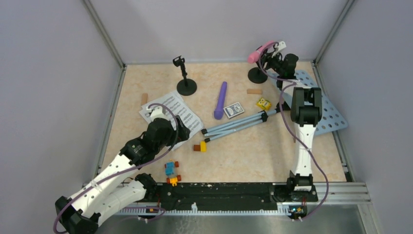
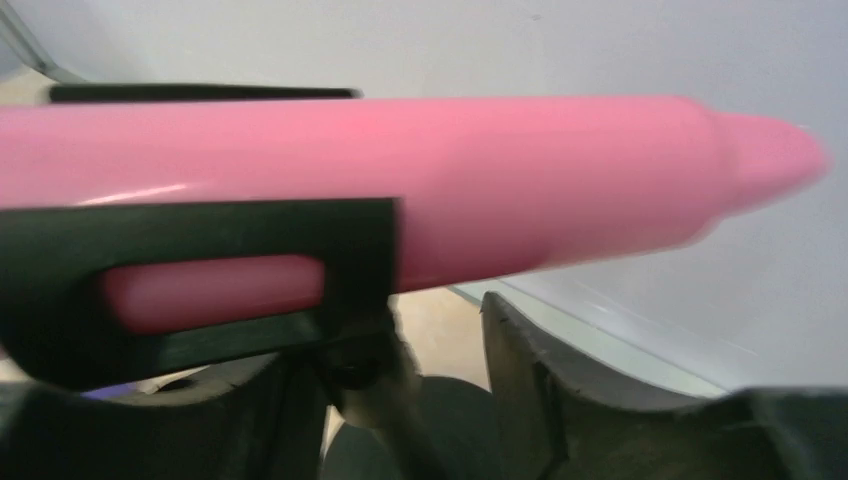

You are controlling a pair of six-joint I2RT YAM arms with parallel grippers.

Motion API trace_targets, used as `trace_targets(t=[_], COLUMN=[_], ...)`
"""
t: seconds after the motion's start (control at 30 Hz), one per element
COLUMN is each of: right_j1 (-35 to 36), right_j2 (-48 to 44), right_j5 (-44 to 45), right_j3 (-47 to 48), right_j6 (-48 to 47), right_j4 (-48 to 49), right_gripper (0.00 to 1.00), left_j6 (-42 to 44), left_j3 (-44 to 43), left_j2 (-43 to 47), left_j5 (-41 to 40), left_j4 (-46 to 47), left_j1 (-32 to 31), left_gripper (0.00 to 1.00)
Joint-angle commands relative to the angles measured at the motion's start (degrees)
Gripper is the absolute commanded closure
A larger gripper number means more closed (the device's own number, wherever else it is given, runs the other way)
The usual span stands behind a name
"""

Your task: Pack up the instrument practice props

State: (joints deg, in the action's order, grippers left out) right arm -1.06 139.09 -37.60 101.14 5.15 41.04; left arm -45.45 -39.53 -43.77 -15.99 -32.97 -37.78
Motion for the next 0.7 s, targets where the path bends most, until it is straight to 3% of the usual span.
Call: trace_targets(t=[0.0,0.1,0.33,0.5,0.67], right_j1=[0.7,0.7,4.8,8.1,12.8], right_j2=[3.5,3.7,-3.0,-13.9,-30.9], right_j5=[0.1,0.0,2.7,6.2,11.4], right_j3=[5.7,6.2,2.5,-3.8,-19.5], right_j6=[3.4,3.8,4.8,5.5,3.4], right_j4=[7.1,9.3,14.5,18.2,18.8], right_gripper=[0.55,0.73,0.99,1.0,1.0], left_j6=[0.3,0.1,0.9,4.1,9.3], left_j3=[-0.1,-0.1,-0.4,-3.5,-9.6], left_j2=[0.0,0.0,0.6,2.2,3.3], left_j5=[-1.3,-1.6,-1.5,-1.8,-0.2], left_j4=[2.2,2.3,2.2,1.7,1.6], left_j1=[0.1,0.1,0.1,0.1,0.2], left_gripper=[0.01,0.01,0.01,0.01,0.01])
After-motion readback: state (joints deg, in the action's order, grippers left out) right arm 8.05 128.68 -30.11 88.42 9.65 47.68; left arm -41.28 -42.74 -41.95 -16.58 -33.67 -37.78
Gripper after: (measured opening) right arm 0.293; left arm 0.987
